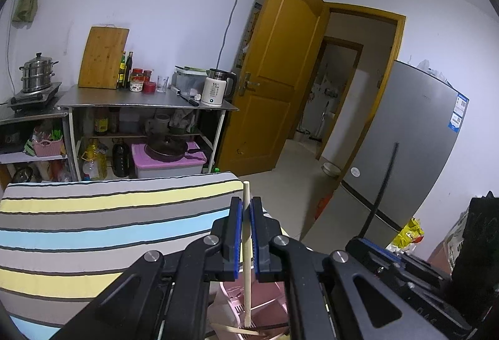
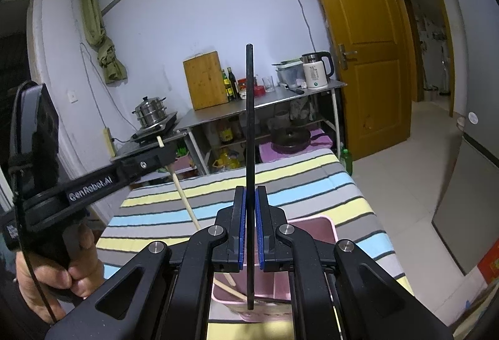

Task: Organize utensils
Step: 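Lower the chopsticks into the holder and open both grippers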

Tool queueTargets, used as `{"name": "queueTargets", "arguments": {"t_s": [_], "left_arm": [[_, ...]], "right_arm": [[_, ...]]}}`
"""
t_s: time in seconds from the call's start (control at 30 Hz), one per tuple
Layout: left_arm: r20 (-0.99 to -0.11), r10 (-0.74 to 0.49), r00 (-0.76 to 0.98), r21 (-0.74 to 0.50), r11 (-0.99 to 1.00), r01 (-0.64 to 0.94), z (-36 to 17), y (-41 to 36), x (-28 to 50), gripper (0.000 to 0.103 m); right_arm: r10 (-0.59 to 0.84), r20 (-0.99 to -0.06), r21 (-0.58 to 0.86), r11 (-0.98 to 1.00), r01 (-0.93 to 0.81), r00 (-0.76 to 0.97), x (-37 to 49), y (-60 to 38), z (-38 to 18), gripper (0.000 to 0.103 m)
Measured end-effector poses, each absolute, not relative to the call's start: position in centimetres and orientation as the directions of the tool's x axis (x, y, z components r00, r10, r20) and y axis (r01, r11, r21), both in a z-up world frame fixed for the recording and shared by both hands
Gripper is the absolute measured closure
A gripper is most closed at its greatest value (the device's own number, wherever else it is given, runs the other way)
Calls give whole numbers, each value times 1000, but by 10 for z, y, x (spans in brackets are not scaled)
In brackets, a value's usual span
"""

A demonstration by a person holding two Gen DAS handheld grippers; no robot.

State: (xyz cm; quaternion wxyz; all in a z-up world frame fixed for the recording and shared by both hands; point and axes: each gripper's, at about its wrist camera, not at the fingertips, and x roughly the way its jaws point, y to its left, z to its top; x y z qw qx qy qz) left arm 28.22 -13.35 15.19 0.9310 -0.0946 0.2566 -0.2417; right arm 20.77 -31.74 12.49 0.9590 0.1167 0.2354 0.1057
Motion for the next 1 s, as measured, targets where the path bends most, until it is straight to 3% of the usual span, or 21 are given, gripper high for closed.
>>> {"name": "queueTargets", "arguments": {"t_s": [0.2, 0.8, 1.0], "left_arm": [[-438, -497, 749, -297, 867, 401, 146, -132, 286, 98], [-501, -495, 710, -284, 869, 406, 106, -130, 274, 98], [-502, -493, 710, -284, 870, 404, 108, -125, 266, 98]], "right_arm": [[256, -430, 271, 951, -147, 865, 210, -319, 124, 97], [245, -562, 227, 964, -138, 790, 217, -299, 70, 97], [238, -564, 218, 967, -135, 791, 211, -300, 71, 93]]}}
